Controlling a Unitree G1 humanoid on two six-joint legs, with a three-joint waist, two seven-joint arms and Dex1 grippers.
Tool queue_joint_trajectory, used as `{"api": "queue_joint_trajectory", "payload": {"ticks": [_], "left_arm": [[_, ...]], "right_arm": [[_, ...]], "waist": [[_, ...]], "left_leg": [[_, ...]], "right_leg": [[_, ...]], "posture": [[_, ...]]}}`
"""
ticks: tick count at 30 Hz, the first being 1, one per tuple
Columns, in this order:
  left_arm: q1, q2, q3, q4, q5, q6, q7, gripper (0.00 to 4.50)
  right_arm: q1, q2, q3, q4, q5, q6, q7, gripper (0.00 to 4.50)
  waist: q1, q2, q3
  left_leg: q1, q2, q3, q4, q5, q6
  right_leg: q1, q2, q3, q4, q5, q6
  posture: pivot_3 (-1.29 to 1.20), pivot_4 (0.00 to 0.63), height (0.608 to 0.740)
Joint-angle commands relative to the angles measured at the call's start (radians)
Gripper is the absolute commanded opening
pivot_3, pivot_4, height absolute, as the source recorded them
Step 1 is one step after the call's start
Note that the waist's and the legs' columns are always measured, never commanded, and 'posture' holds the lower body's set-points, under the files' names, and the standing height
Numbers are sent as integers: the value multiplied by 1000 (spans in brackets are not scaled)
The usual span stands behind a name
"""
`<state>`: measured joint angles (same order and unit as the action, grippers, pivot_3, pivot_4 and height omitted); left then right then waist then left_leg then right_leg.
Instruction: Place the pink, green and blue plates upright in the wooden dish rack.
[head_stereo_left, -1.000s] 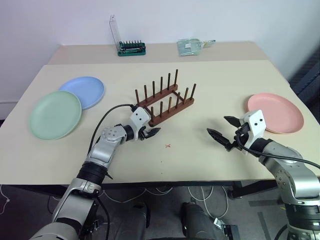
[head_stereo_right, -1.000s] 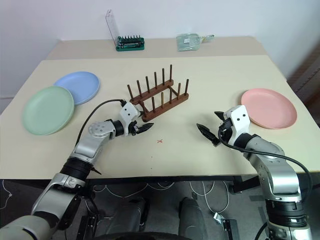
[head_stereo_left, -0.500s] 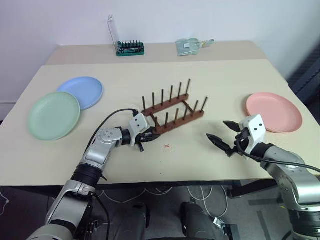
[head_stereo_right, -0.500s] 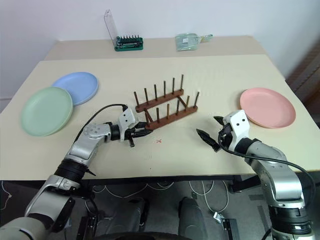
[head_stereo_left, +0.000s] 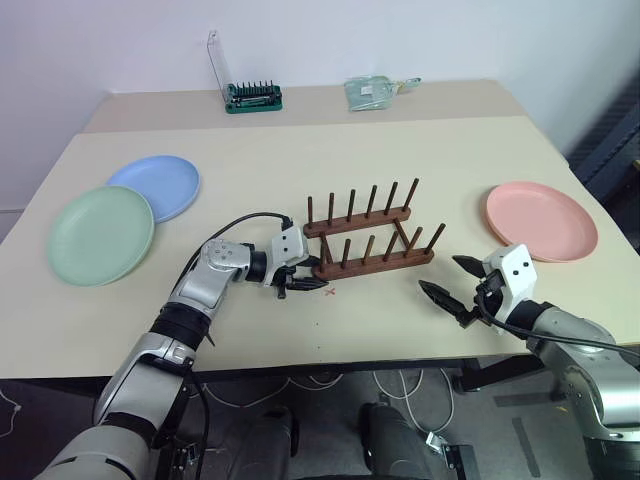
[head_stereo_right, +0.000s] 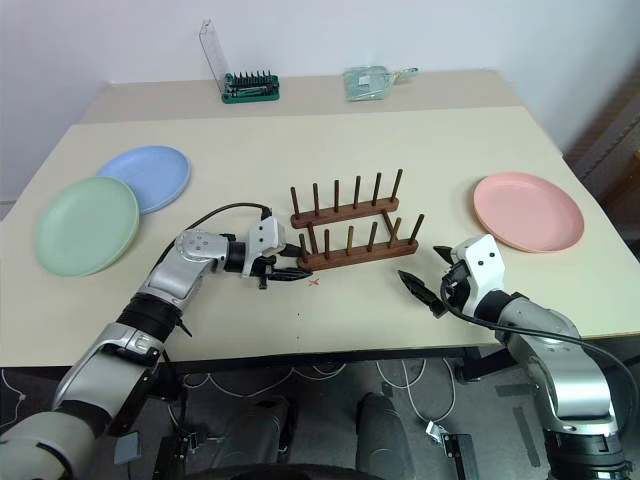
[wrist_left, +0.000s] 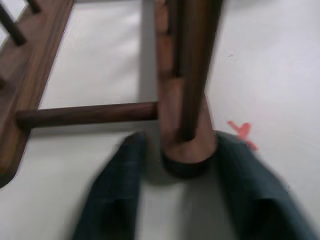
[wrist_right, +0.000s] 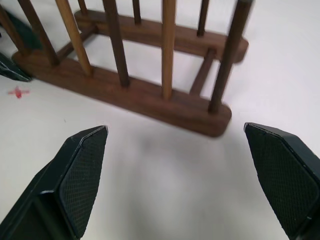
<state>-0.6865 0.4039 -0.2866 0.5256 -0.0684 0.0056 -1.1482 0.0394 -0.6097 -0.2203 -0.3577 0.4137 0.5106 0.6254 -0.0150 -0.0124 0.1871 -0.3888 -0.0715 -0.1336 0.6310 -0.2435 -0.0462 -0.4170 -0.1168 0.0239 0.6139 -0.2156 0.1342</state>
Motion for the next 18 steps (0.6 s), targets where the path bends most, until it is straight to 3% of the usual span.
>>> {"api": "queue_joint_trajectory", "payload": {"ticks": [1,5,9,14,15,18], "left_arm": [[21,35,30,-48,-1,37,9,4224],[130,105,76,-218,-53,177,11,4224],[244,168,98,-403,-95,296,9,2824],[309,157,78,-559,-129,376,37,303],[313,144,61,-578,-124,390,51,0],[318,104,14,-608,-101,411,92,0]], "right_arm": [[9,-9,-38,-50,-2,-29,-8,4500],[19,-16,-39,-54,-10,-34,-8,4500],[12,-23,-5,-49,-20,-35,11,3153],[-20,-43,60,20,-94,-36,12,508],[-31,-45,74,38,-112,-41,6,88],[-76,-46,109,84,-160,-34,-21,32]], "waist": [[0,0,0],[-6,0,0],[-2,1,0],[5,1,0],[7,0,0],[4,0,0]], "left_leg": [[0,0,0,0,0,0],[0,0,0,0,0,1],[1,1,0,0,0,1],[0,0,0,0,0,1],[0,0,0,0,0,1],[0,0,0,0,0,1]], "right_leg": [[0,0,0,0,0,0],[0,0,0,0,0,0],[0,0,0,1,0,0],[0,0,0,0,0,0],[0,0,0,0,0,0],[1,0,0,-1,0,0]], "posture": [[0,150,740],[0,150,740],[0,150,740],[0,150,740],[0,150,740],[0,150,740]]}}
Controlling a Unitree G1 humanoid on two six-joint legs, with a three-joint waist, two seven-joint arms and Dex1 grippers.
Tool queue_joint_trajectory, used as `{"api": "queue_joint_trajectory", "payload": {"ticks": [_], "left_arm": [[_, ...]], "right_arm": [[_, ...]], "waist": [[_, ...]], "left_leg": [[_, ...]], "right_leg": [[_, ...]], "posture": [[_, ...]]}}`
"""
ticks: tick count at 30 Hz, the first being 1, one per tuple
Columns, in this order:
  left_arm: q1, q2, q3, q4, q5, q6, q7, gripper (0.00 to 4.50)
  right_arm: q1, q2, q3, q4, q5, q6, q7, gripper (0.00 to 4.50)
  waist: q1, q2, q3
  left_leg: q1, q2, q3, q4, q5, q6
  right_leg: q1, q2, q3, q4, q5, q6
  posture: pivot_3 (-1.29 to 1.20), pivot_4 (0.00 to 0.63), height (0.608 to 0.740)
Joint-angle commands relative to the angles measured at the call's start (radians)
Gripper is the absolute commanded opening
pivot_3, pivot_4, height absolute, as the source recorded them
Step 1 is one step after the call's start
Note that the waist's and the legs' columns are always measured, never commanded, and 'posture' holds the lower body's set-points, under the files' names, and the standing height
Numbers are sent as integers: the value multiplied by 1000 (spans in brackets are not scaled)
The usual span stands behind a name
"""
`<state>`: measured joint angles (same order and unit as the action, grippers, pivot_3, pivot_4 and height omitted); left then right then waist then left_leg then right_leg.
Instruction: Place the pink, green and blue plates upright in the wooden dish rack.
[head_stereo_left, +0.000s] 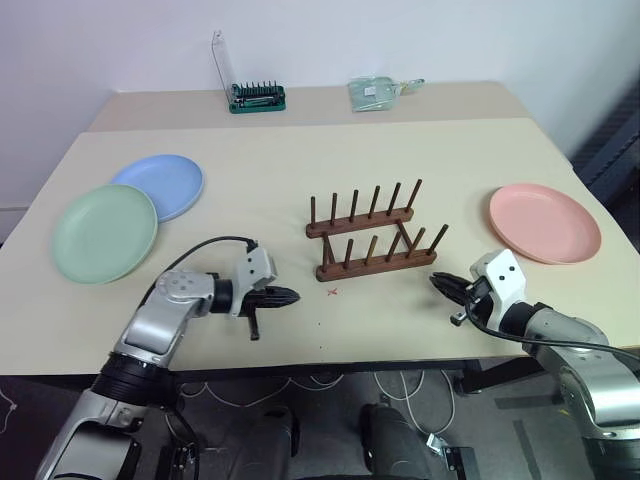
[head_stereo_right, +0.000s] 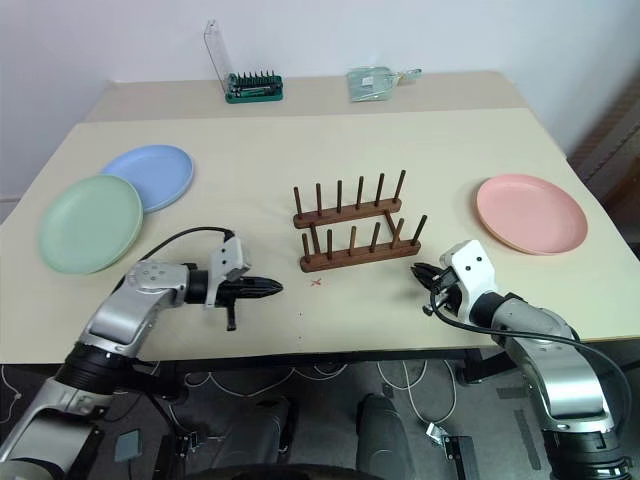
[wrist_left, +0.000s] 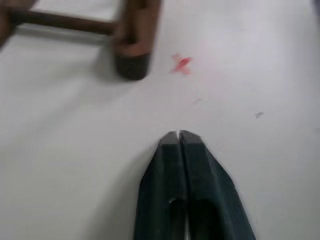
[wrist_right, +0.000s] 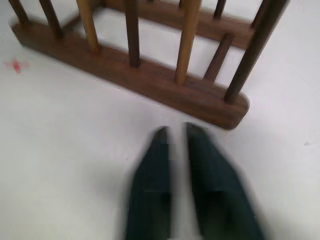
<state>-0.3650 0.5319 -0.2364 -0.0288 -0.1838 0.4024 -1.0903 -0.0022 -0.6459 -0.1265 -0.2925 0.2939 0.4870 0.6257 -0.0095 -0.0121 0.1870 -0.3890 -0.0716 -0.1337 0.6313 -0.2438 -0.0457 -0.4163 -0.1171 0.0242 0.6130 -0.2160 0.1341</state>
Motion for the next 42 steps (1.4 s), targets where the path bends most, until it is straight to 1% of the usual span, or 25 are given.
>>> {"api": "queue_joint_trajectory", "payload": {"ticks": [1,7,12,17,24,26,31,32,35,36,37,38,39,41,42], "left_arm": [[-8,-37,-51,-48,31,13,56,0],[-33,-109,-83,27,130,-45,207,0],[-42,-134,-59,70,145,-67,274,0],[-82,-159,-37,166,182,-131,379,0],[-131,-196,-31,273,220,-167,487,0],[-137,-202,-30,293,221,-169,502,0],[-126,-200,-42,277,214,-184,480,0],[-124,-197,-42,269,215,-187,479,0],[-121,-193,-30,229,200,-223,470,0],[-119,-205,-10,199,158,-235,451,0],[-112,-218,5,160,108,-249,421,0],[-101,-228,11,120,64,-253,387,0],[-92,-235,15,92,36,-254,363,0],[-77,-240,9,49,-1,-226,318,0],[-74,-241,8,39,-8,-217,308,0]], "right_arm": [[-48,-9,24,32,-52,-6,-26,32],[-98,-3,72,82,-98,-8,-24,32],[-170,26,104,149,-130,-18,-45,32],[-302,83,155,302,-210,-72,-108,32],[-379,107,182,386,-260,-141,-125,32],[-393,111,182,406,-268,-152,-129,32],[-389,108,172,405,-273,-164,-122,32],[-381,93,155,388,-272,-169,-122,32],[-344,29,79,296,-204,-121,-54,32],[-326,-2,45,261,-189,-95,-41,32],[-304,-35,15,229,-179,-75,-27,553],[-276,-70,-8,199,-177,-64,-10,847],[-255,-95,-22,176,-174,-55,2,1312],[-222,-135,-37,150,-179,-46,17,2404],[-215,-143,-40,143,-179,-42,19,2707]], "waist": [[-2,0,0],[-2,0,0],[-2,0,0],[-6,0,-1],[-6,0,-1],[-5,0,-1],[-6,0,-1],[-6,0,-1],[-5,0,0],[-4,0,0],[-3,1,0],[-2,0,0],[1,0,0],[0,0,0],[-1,0,0]], "left_leg": [[0,0,0,0,0,0],[0,0,0,0,0,0],[2,0,0,0,0,0],[5,0,0,0,0,0],[7,0,0,-1,0,0],[8,0,0,-1,0,0],[9,0,0,-1,0,0],[9,0,0,-1,0,0],[8,0,0,-1,0,0],[8,0,0,-1,0,0],[8,0,0,-1,0,0],[7,0,0,-1,0,0],[6,0,0,-1,0,1],[5,-1,0,-1,-1,1],[5,-1,0,0,-1,1]], "right_leg": [[0,0,0,0,0,0],[0,0,0,0,0,0],[1,0,0,0,0,0],[4,0,0,1,0,0],[6,0,0,0,0,0],[6,0,0,0,0,0],[7,0,0,0,0,0],[7,0,0,0,0,0],[7,0,0,0,0,0],[7,0,0,0,0,0],[7,0,0,0,0,0],[6,0,0,0,0,1],[6,0,0,-1,0,1],[5,0,0,-1,0,1],[5,-1,0,-1,0,1]], "posture": [[0,150,740],[0,150,740],[0,150,740],[0,150,740],[0,150,740],[0,150,740],[0,150,740],[0,150,740],[0,150,740],[0,150,740],[0,150,740],[0,150,740],[0,150,740],[0,150,740],[0,150,740]]}}
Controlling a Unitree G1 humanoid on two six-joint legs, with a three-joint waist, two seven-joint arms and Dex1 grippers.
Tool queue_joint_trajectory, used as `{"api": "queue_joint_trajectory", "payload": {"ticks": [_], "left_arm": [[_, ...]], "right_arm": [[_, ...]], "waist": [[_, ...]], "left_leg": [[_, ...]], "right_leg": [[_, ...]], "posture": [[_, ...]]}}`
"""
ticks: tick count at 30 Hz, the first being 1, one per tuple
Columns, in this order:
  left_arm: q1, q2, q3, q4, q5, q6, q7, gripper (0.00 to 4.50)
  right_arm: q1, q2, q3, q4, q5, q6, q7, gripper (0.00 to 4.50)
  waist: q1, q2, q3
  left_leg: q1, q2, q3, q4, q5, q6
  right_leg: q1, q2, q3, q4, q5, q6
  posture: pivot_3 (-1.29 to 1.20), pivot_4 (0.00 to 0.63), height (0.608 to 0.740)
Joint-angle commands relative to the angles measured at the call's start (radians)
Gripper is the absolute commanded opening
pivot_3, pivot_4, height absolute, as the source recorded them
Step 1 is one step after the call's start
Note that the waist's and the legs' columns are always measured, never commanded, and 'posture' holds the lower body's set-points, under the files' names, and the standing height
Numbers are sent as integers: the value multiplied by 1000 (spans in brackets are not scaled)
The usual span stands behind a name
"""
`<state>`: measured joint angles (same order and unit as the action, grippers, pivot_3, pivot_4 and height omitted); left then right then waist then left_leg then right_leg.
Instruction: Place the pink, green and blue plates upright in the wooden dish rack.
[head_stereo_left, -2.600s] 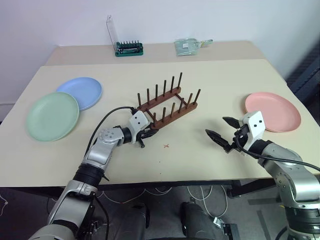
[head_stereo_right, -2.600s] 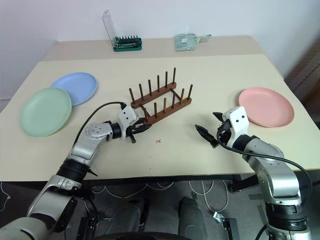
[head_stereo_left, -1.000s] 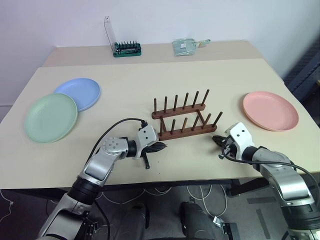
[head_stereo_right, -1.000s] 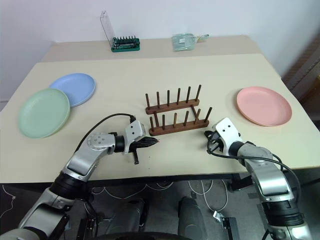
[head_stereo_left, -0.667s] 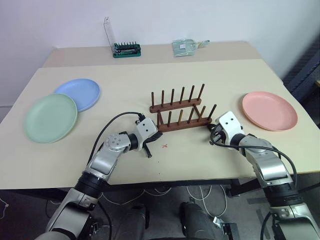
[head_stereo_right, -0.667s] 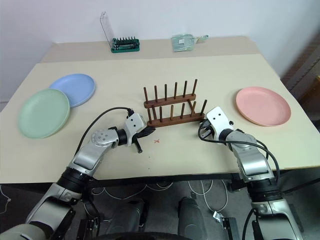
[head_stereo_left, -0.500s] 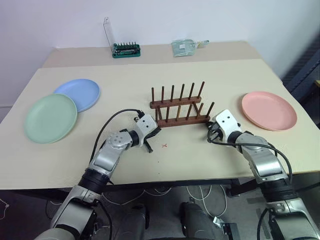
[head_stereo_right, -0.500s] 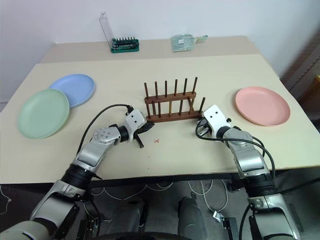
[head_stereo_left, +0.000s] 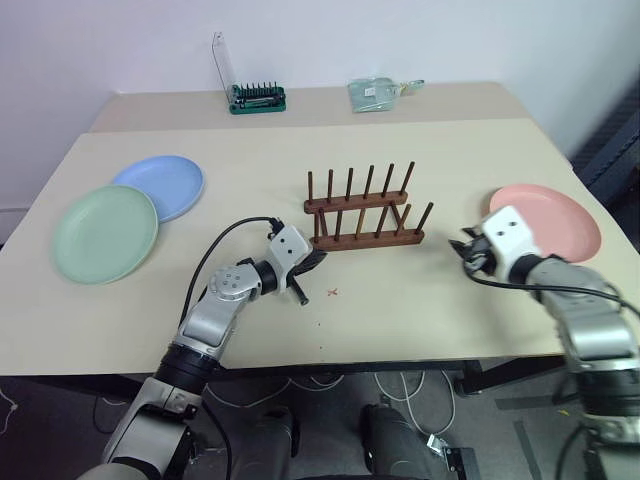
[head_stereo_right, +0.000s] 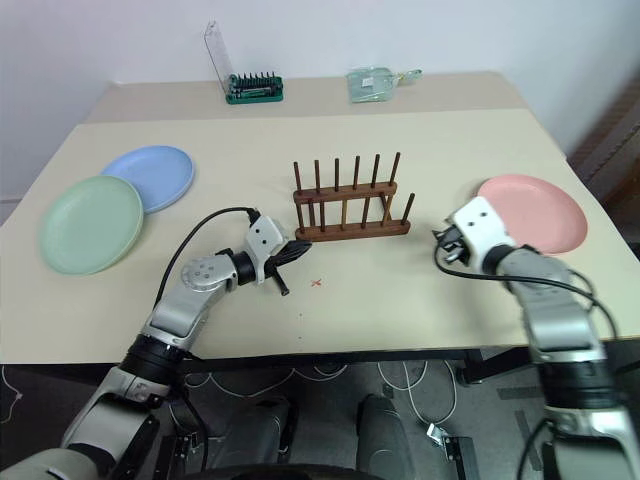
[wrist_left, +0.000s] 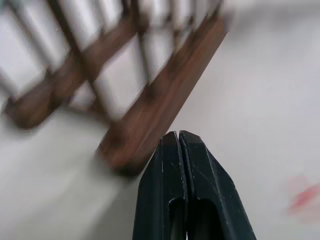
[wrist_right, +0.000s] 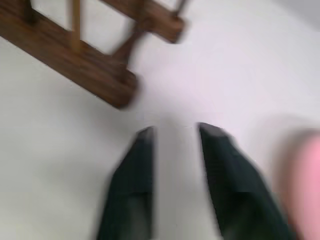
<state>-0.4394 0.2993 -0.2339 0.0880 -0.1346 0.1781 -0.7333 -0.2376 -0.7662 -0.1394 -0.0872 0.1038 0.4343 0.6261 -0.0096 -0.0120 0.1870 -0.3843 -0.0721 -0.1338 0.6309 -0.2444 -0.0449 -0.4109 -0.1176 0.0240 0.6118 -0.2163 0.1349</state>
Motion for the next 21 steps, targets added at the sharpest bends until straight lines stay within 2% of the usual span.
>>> {"api": "queue_joint_trajectory", "payload": {"ticks": [1,3,11,14,19,21], "left_arm": [[11,-7,-5,-101,-76,25,-76,0],[29,-12,-41,-130,-95,52,-117,0],[12,-16,-47,-139,-118,65,-174,0],[13,-7,-35,-151,-125,71,-181,0],[37,21,-22,-175,-133,84,-184,0],[42,26,-21,-181,-134,89,-177,0]], "right_arm": [[30,-43,-33,-56,-13,8,7,3325],[44,-93,-50,20,-82,-17,-39,4268],[-2,-93,-10,249,-172,-104,-133,4268],[-36,-94,27,347,-211,-157,-158,3446],[-66,-92,47,402,-224,-208,-160,884],[-71,-94,51,414,-233,-221,-164,28]], "waist": [[-4,0,0],[-7,1,0],[-6,1,0],[-4,1,0],[-4,1,0],[-4,1,0]], "left_leg": [[0,0,0,0,0,0],[1,1,1,-1,0,0],[1,0,2,0,0,0],[1,0,2,0,0,0],[1,0,2,0,0,0],[1,0,2,0,0,0]], "right_leg": [[0,0,0,0,0,0],[0,0,0,0,0,0],[0,0,1,0,0,0],[0,0,1,0,0,0],[0,0,1,0,0,0],[0,0,1,0,0,0]], "posture": [[0,150,740],[0,150,740],[0,150,740],[0,150,740],[0,150,740],[0,150,740]]}}
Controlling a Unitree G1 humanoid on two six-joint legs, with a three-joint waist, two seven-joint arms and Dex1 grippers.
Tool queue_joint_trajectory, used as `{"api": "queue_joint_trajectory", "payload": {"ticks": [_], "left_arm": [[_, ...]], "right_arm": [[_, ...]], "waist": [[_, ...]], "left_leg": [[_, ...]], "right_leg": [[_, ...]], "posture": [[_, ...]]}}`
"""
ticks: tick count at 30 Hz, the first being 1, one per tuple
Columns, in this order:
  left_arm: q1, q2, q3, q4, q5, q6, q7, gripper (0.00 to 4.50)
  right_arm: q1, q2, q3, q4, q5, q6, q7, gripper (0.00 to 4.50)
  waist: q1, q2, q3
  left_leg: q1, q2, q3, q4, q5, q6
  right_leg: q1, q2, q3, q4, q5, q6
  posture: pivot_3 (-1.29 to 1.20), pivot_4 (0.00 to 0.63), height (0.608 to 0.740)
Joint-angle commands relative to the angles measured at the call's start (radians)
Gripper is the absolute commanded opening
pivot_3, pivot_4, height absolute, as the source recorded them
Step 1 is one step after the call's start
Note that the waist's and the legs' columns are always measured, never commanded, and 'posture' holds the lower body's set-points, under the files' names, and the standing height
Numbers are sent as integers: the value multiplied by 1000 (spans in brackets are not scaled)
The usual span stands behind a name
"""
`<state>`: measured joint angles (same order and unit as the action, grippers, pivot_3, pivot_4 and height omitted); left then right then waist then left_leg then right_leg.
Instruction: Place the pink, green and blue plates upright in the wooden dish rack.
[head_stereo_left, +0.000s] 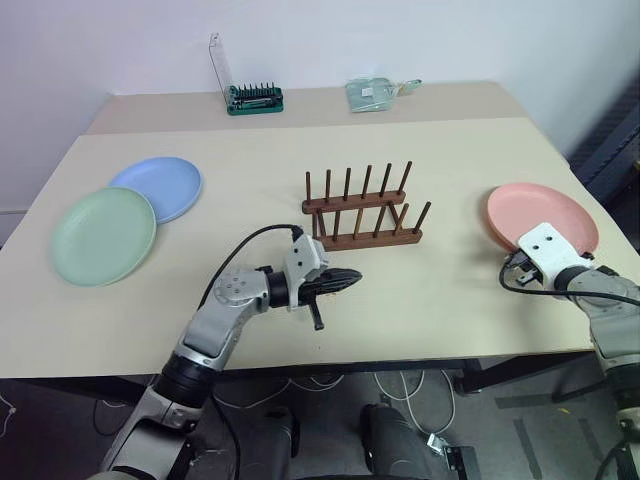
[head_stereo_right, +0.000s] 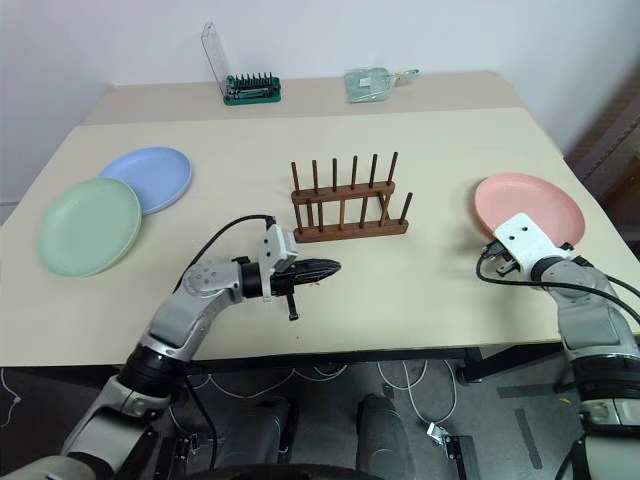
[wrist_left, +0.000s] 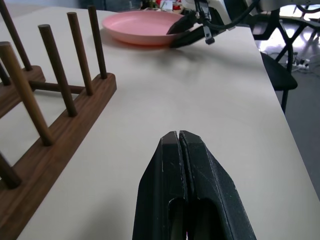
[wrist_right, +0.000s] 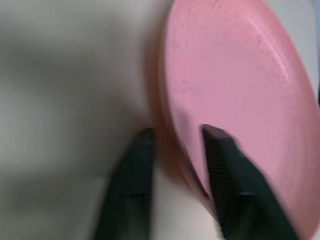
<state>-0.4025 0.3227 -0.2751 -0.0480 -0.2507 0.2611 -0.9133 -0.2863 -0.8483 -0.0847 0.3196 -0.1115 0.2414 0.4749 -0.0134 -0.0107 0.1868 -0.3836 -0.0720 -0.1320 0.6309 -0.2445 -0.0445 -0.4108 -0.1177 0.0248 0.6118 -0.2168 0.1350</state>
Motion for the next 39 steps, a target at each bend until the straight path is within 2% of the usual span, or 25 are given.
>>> {"api": "queue_joint_trajectory", "payload": {"ticks": [1,7,10,12,14,18,20,25,28,39], "left_arm": [[6,4,20,-46,-19,9,4,0],[7,-1,20,-47,-8,8,15,0],[8,2,22,-46,-7,7,18,0],[8,5,24,-43,-8,8,18,0],[6,6,25,-37,-7,6,18,0],[5,4,23,-34,-6,5,19,0],[5,3,22,-33,-6,5,21,0],[5,0,20,-30,-4,4,25,0],[8,3,24,-31,1,1,31,0],[30,17,34,-55,-2,14,56,0]], "right_arm": [[-25,-11,-5,8,-19,-30,-14,28],[-25,-24,-5,-34,-65,-64,-47,28],[-92,8,-71,-193,38,-88,-9,28],[-172,75,-137,-325,231,-5,40,28],[-255,141,-207,-479,504,172,97,28],[-330,182,-251,-628,836,418,143,28],[-355,199,-257,-642,931,478,147,28],[-422,239,-251,-557,1039,542,143,28],[-433,228,-240,-454,1022,541,183,28],[-429,215,-230,-281,1018,584,288,28]], "waist": [[0,0,0],[0,0,0],[-9,3,2],[-15,4,2],[-20,4,2],[3,2,2],[11,1,2],[18,2,2],[17,2,2],[4,2,2]], "left_leg": [[0,0,0,0,0,0],[0,0,0,0,0,0],[0,0,0,0,0,0],[1,0,1,-1,0,0],[1,1,0,-1,0,0],[-1,1,-5,0,-1,1],[-3,0,-6,1,-1,1],[-4,-1,-4,1,-1,1],[-4,-1,-4,0,-1,1],[-5,0,-3,0,-1,1]], "right_leg": [[0,0,0,0,0,0],[0,0,0,0,0,0],[0,0,0,0,0,0],[-1,0,1,0,0,0],[-1,1,1,1,0,0],[0,1,-2,0,0,0],[0,0,-4,-2,0,0],[-1,-1,-3,-2,0,0],[-2,0,-3,-2,0,0],[-3,0,-3,0,0,0]], "posture": [[0,150,740],[0,150,740],[0,150,740],[0,150,740],[0,150,740],[0,150,740],[0,150,740],[0,150,740],[0,150,740],[0,150,740]]}}
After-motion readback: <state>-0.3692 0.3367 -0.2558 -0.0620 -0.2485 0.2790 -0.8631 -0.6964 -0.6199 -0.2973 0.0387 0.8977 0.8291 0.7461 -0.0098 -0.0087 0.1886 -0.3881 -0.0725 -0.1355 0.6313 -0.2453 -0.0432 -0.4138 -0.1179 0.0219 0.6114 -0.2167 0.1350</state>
